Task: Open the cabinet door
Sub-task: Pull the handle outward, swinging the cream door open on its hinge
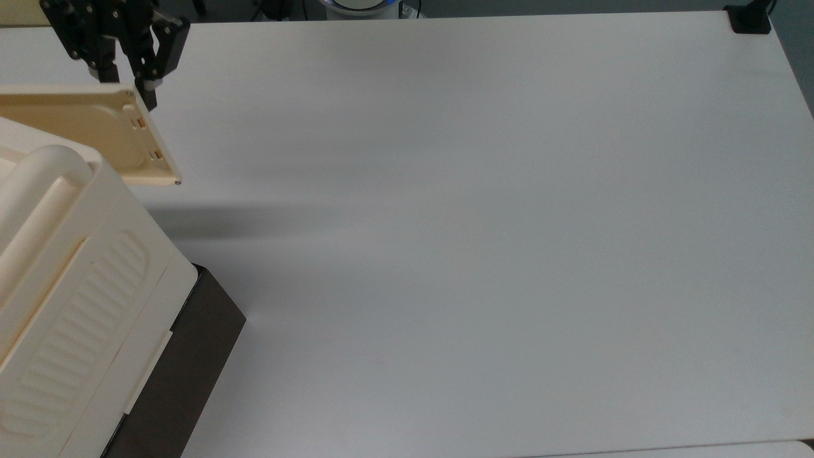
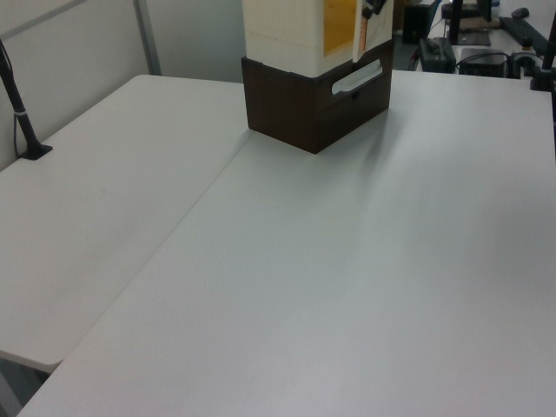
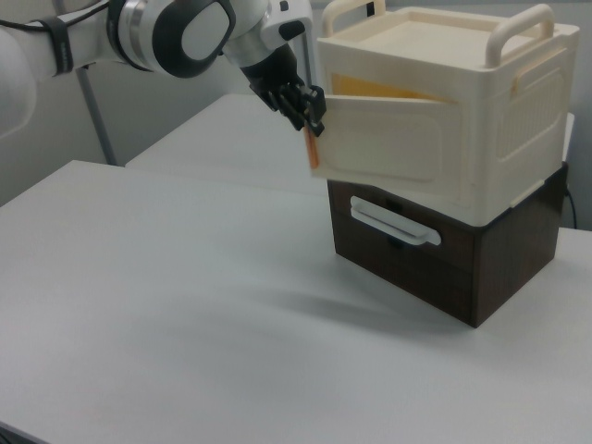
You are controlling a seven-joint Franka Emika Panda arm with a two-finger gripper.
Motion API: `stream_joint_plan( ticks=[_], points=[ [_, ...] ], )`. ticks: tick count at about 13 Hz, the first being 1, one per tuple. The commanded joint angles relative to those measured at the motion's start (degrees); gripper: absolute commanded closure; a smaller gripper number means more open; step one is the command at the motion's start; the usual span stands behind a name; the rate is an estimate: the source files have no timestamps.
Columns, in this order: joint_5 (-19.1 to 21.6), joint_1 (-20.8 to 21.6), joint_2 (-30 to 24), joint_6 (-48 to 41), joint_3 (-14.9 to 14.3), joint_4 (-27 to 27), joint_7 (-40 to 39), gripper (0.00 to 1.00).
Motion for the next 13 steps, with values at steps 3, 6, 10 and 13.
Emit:
stream_joint_plan(
  ticks=[3, 6, 10, 13],
  points=[
    [-0.6, -8.0, -9.2, -5.6, 0.0, -7.2, -4.6, 0.13],
    [-0.7, -11.8, -10.9, -12.3, -0.1, -7.8, -9.0, 0.0],
    [-1.0, -17.0, -11.7, -14.5, -0.2, -7.9, -10.8, 0.0],
    [-1.0, -19.1, -11.8, -15.5, -4.0, -7.4, -16.9, 0.0]
  ],
)
